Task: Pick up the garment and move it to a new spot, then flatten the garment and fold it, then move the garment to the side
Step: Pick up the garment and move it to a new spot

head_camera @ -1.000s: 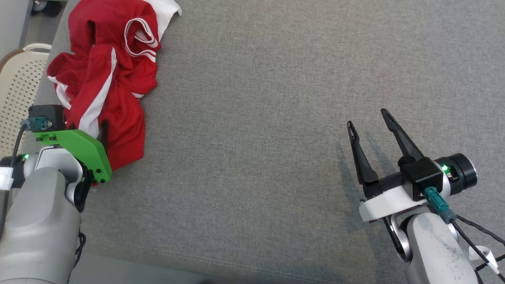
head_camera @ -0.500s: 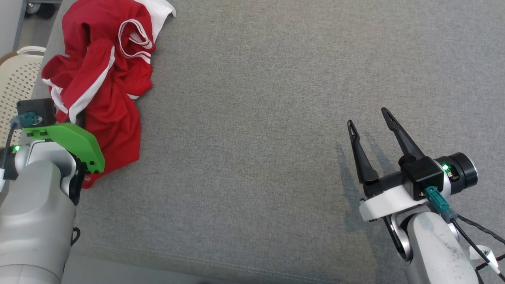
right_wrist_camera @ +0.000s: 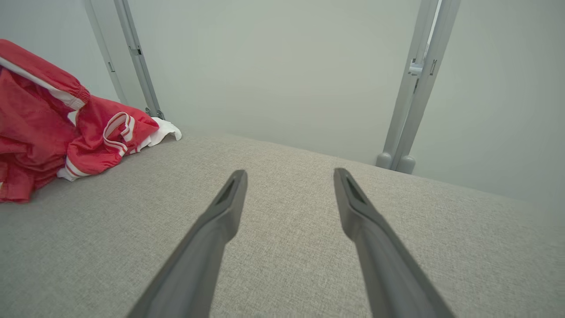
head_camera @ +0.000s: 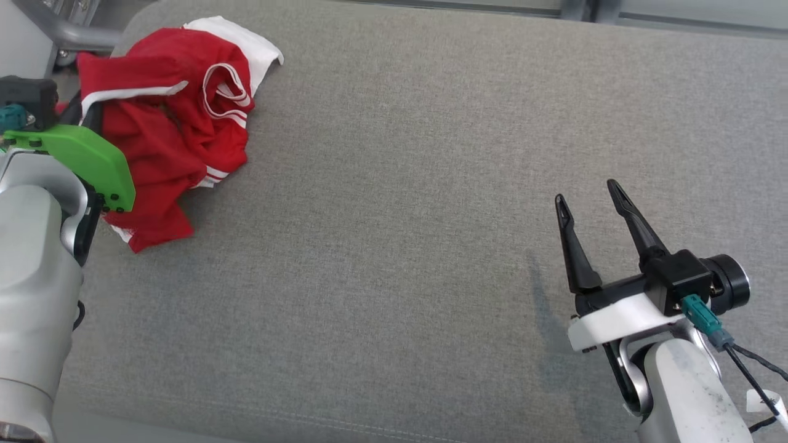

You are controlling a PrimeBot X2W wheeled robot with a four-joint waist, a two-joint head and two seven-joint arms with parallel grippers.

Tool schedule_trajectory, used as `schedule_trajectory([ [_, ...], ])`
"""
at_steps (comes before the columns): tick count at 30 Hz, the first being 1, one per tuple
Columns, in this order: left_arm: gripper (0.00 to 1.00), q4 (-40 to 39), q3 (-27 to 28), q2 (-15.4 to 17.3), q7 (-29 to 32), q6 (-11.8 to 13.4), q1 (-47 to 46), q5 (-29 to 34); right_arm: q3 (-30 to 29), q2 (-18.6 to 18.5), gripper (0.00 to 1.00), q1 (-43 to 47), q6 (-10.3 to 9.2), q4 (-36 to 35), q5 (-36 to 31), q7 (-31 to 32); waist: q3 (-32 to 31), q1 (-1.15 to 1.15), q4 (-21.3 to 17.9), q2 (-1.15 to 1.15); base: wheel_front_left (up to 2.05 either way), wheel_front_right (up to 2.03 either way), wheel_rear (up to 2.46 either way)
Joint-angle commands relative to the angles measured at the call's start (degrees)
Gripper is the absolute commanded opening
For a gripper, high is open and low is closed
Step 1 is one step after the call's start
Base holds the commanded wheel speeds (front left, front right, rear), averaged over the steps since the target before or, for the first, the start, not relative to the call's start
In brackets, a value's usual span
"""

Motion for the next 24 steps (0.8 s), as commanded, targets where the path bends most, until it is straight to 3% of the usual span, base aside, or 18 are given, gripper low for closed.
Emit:
schedule_trajectory([
  [1,0.00,-1.1,-1.0,0.7,0.2,-0.1,-1.0,0.3,-0.4,-0.2,1.00,1.0,0.02,0.1,0.8,-0.2,-2.7,0.00,-0.9,0.00,0.00,0.00,0.00],
  [14,0.00,-12.8,-9.8,2.4,2.7,-0.1,-3.2,2.1,-4.6,-0.2,1.00,3.3,0.02,-0.4,3.7,-0.2,-7.5,0.00,-6.5,0.00,0.00,0.00,0.00],
  [24,0.00,-22.0,-13.3,0.0,3.4,0.3,0.3,2.2,-5.5,-0.2,1.00,4.6,0.02,-0.8,4.4,-0.2,-8.2,0.00,-13.9,0.00,0.00,0.00,0.00],
])
